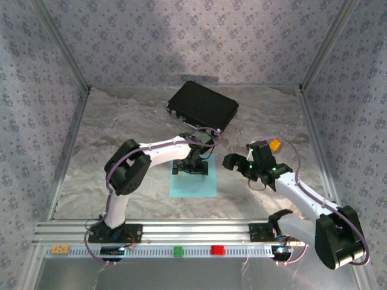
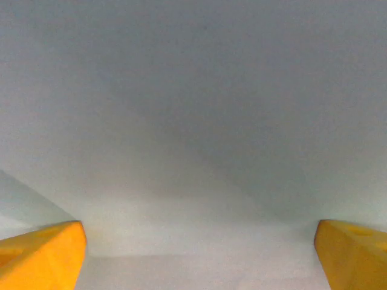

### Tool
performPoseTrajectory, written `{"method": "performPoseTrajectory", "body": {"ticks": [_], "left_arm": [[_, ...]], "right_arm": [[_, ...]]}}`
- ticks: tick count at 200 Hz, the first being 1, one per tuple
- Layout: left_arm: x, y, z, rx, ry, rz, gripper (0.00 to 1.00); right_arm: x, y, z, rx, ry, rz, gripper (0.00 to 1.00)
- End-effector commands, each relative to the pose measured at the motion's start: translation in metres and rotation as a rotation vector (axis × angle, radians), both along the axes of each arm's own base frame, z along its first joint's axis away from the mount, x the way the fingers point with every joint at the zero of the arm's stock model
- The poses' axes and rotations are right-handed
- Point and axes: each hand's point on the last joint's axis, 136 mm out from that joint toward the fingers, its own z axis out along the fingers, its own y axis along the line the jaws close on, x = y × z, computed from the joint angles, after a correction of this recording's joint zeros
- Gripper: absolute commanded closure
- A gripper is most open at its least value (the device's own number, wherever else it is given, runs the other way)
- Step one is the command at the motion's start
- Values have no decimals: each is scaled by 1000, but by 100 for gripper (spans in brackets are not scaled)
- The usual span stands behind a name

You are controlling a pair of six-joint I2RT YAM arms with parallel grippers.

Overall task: Fold a paper plane with a square sheet of paper (pick it up from the middle)
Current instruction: First fold the square sheet of paper in half at the center of the table.

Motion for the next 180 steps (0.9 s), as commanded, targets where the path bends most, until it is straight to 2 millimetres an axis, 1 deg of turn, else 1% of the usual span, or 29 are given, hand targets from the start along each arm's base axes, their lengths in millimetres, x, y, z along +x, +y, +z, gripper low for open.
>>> {"method": "performPoseTrajectory", "body": {"ticks": [1, 53, 73, 99, 138, 155, 167, 176, 180], "left_arm": [[-16, 9, -28, 60, 70, 8, 4], [-15, 9, -28, 58, 70, 4, 6], [-14, 9, -25, 54, 61, 0, 7], [-9, 8, -17, 46, 27, -4, 12], [0, 3, 4, -2, -51, -16, 24], [3, 0, 13, -37, -80, -18, 33], [5, 0, 19, -46, -98, -17, 35], [6, 0, 21, -53, -110, -17, 39], [6, -1, 23, -60, -114, -20, 43]], "right_arm": [[1, -1, 2, 6, 15, -11, 1], [2, 0, 3, 10, 16, -14, 1], [3, 0, 3, 7, 16, -18, 1], [4, -1, 5, 9, 11, -22, 1], [5, -6, 6, -5, 4, -55, 1], [6, -10, 8, -12, -2, -81, 1], [5, -14, 8, -23, -1, -105, 1], [5, -17, 9, -31, -5, -118, 1], [5, -18, 9, -34, -5, -126, 1]]}}
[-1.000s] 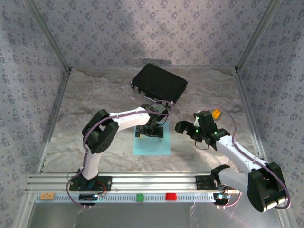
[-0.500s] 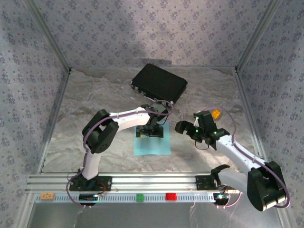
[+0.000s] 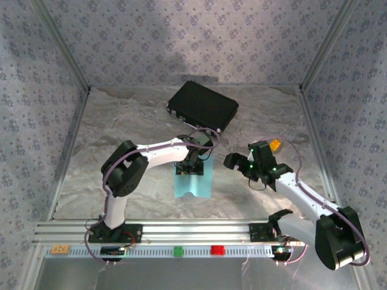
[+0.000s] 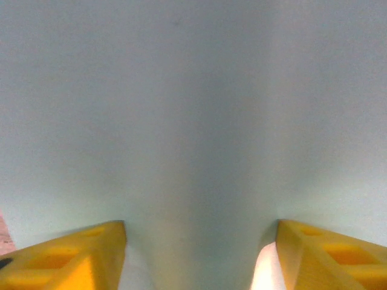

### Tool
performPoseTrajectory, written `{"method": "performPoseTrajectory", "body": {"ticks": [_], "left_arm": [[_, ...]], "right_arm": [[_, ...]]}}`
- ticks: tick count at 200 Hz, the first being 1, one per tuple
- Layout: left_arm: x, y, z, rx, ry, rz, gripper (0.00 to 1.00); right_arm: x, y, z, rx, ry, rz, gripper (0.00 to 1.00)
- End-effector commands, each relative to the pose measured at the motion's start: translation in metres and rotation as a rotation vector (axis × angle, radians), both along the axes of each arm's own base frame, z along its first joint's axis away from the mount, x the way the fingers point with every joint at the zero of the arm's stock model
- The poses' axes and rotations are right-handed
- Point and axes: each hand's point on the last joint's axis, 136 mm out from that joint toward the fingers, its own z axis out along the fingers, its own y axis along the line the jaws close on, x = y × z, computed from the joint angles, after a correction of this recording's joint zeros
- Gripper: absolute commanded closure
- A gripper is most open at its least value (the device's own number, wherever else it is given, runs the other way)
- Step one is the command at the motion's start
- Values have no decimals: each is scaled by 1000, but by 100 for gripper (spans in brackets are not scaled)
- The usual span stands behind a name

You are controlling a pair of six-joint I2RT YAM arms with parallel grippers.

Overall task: Fold a paper plane with a square sheet of paper (pick it up from the middle)
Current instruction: First fold the square sheet of paper in half at the center of the table.

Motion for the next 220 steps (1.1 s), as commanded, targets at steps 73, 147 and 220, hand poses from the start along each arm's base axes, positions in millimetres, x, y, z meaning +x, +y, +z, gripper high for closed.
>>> {"method": "performPoseTrajectory", "body": {"ticks": [73, 147, 220], "left_arm": [[8, -28, 59, -291, -169, -36, 51], [7, -71, 100, -766, -178, -22, 51], [11, -76, 92, -977, -171, 88, 51]], "right_arm": [[2, -30, 18, -46, -44, -178, 1], [0, -41, 34, -9, -140, -227, 2], [-3, -39, 46, 52, -219, -214, 4]]}}
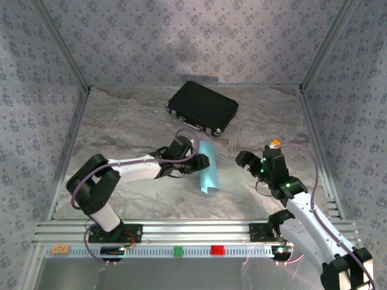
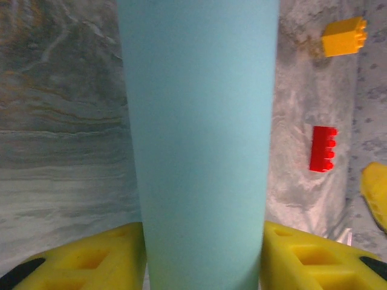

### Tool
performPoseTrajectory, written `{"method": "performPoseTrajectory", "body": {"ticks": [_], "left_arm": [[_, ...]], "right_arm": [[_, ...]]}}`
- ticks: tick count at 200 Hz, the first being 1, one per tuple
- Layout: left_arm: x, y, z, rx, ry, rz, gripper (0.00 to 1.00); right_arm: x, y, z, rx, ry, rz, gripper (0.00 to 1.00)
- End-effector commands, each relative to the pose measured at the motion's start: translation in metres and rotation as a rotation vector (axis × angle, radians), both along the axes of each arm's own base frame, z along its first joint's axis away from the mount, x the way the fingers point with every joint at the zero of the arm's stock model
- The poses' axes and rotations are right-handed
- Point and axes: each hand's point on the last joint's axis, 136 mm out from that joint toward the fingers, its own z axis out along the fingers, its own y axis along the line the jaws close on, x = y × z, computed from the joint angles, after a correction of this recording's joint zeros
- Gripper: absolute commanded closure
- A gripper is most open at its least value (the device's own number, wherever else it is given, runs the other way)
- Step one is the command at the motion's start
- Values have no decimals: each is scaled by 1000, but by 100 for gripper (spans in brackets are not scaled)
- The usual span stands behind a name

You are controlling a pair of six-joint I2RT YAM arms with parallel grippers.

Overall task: Fold a paper plane with a square sheet of paper (pick it up from the middle)
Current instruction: First fold the square sheet of paper in half at the center of the table.

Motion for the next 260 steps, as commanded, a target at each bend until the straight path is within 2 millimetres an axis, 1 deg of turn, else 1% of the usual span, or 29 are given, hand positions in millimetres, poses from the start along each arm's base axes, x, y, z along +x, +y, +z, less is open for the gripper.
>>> {"method": "performPoseTrajectory", "body": {"ticks": [1, 23, 47, 75, 106, 144, 175, 201, 223, 245, 260], "left_arm": [[8, -16, 28, -162, -36, 18, 51], [8, -15, 20, -181, -16, 43, 51], [9, -17, 16, -215, -4, 56, 51], [7, -18, 3, -212, 26, 66, 52], [6, -18, -9, -220, 53, 75, 52], [1, -13, -27, -190, 85, 84, 52], [-3, -6, -37, -139, 92, 78, 51], [-5, 2, -44, -11, 95, 48, 47], [-6, 11, -46, 94, 78, 26, 39], [-5, 17, -44, 138, 61, 18, 32], [-5, 19, -42, 160, 50, 9, 32]], "right_arm": [[2, 3, 6, 26, -34, 11, 4], [0, 6, 5, 34, -35, 31, 4], [-1, 9, 4, 45, -33, 50, 5], [-2, 13, 6, 58, -35, 78, 6], [-2, 14, 3, 64, -25, 80, 7], [-1, 16, 2, 71, -12, 90, 7], [-1, 19, -2, 79, 7, 100, 7], [0, 20, -3, 80, 13, 104, 7], [1, 22, -5, 79, 25, 112, 7], [2, 23, -6, 81, 32, 119, 7], [2, 24, -7, 81, 39, 124, 7]]}}
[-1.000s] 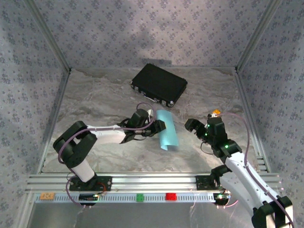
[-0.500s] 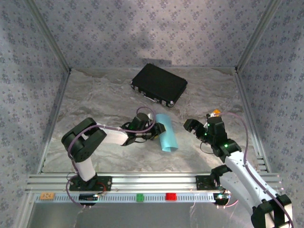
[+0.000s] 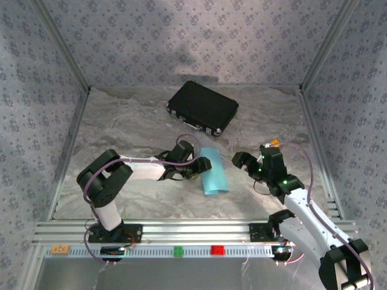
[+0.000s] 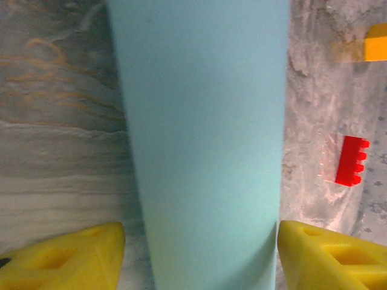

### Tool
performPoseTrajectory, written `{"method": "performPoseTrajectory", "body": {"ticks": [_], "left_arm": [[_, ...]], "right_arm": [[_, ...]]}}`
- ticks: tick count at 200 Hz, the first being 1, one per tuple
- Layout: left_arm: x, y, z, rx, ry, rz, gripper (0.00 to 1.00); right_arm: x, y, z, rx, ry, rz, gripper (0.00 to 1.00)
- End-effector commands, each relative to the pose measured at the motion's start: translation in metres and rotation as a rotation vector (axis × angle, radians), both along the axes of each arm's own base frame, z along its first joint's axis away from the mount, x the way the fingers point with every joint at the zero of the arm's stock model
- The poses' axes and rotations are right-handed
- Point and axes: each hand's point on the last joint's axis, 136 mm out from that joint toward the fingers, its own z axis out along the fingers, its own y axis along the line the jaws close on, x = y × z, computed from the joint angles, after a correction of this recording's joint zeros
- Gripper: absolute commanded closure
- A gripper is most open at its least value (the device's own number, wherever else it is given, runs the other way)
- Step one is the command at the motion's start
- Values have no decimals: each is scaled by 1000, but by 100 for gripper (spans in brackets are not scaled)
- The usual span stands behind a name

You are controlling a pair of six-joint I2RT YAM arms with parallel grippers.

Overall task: Fold a paper plane with a square sheet of paper (pick it up from the middle)
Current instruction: First fold the square sheet of paper in half at the center of the table.

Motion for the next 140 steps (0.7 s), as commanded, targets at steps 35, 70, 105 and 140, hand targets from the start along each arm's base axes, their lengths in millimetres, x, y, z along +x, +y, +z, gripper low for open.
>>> {"method": "performPoseTrajectory", "body": {"ticks": [35, 70, 105, 140], "left_arm": [[-1, 25, 3, 157, -38, -19, 35], [1, 31, 4, 178, -50, -5, 44], [2, 37, 2, 198, -48, 12, 49], [3, 44, 2, 216, -51, 31, 50]], "right_arm": [[3, 5, -1, 3, 6, 37, 7], [4, 15, -5, 22, 26, 85, 7], [4, 29, -8, 57, 56, 154, 12], [4, 43, -14, 63, 82, 218, 15]]}}
